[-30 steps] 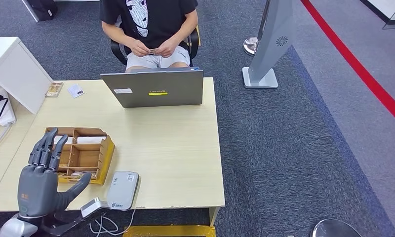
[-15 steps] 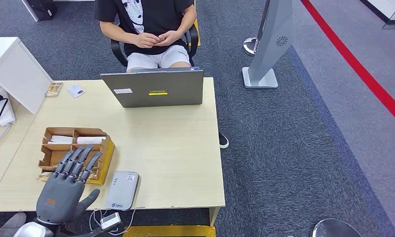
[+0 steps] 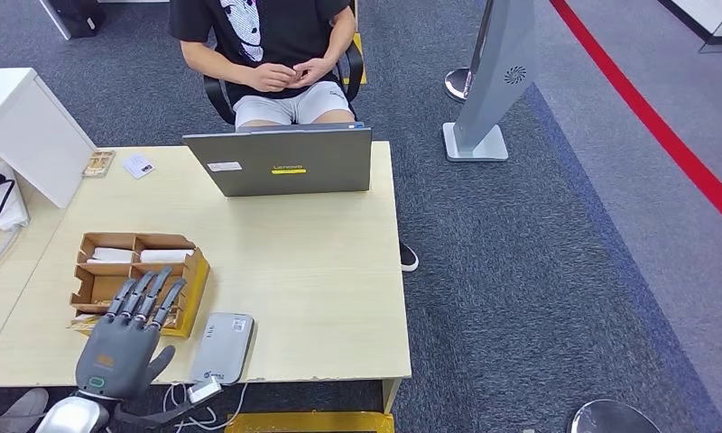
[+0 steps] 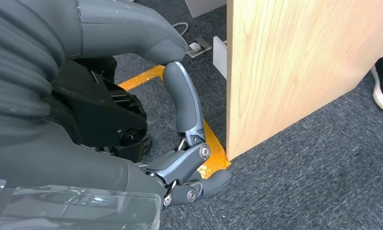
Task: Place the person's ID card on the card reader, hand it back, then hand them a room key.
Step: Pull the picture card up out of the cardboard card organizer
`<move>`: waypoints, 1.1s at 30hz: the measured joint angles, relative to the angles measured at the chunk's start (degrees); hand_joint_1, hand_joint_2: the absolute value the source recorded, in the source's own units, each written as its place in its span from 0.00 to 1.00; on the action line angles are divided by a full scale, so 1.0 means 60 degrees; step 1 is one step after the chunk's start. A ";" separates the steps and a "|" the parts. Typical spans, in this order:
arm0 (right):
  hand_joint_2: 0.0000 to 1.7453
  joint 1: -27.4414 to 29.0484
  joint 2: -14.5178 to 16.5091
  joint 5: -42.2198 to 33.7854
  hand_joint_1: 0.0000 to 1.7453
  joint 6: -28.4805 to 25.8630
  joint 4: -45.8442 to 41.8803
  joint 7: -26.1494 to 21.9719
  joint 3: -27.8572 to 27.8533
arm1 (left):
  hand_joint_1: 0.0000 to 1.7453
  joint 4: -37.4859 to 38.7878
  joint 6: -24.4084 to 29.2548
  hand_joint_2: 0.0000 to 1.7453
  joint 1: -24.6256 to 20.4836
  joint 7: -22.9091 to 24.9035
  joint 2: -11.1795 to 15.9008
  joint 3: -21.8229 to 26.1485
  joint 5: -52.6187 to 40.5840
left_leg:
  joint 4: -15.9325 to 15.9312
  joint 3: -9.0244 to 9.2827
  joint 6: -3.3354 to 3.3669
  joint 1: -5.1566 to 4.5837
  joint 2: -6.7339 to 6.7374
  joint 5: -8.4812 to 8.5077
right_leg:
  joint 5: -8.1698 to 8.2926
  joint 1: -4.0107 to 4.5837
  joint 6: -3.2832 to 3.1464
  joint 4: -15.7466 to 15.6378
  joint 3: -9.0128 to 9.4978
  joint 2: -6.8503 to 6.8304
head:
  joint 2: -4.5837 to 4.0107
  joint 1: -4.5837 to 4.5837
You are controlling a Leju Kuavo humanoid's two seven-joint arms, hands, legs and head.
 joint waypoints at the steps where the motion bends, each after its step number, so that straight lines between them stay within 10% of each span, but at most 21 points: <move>1: 1.00 -0.0008 0.0001 0.0043 0.00 -0.0009 0.0000 0.0017 -0.0009 | 0.00 0.0311 0.0227 1.00 -0.0092 0.0039 -0.0004 0.0006 -0.0031 | 0.0000 0.0000 0.0000 0.0000 0.0000 0.0000 | 0.0000 0.0000 0.0000 0.0000 0.0001 -0.0001 | 0.0000 0.0000; 33: 1.00 -0.0054 0.0015 0.0189 0.00 -0.0144 0.0002 0.0080 -0.0178 | 0.00 0.2688 0.1361 1.00 -0.0699 -0.0050 -0.0311 0.0828 0.0442 | 0.0000 0.0001 0.0000 0.0000 -0.0001 -0.0001 | -0.0001 0.0000 -0.0002 0.0001 0.0002 -0.0003 | 0.0000 -0.0002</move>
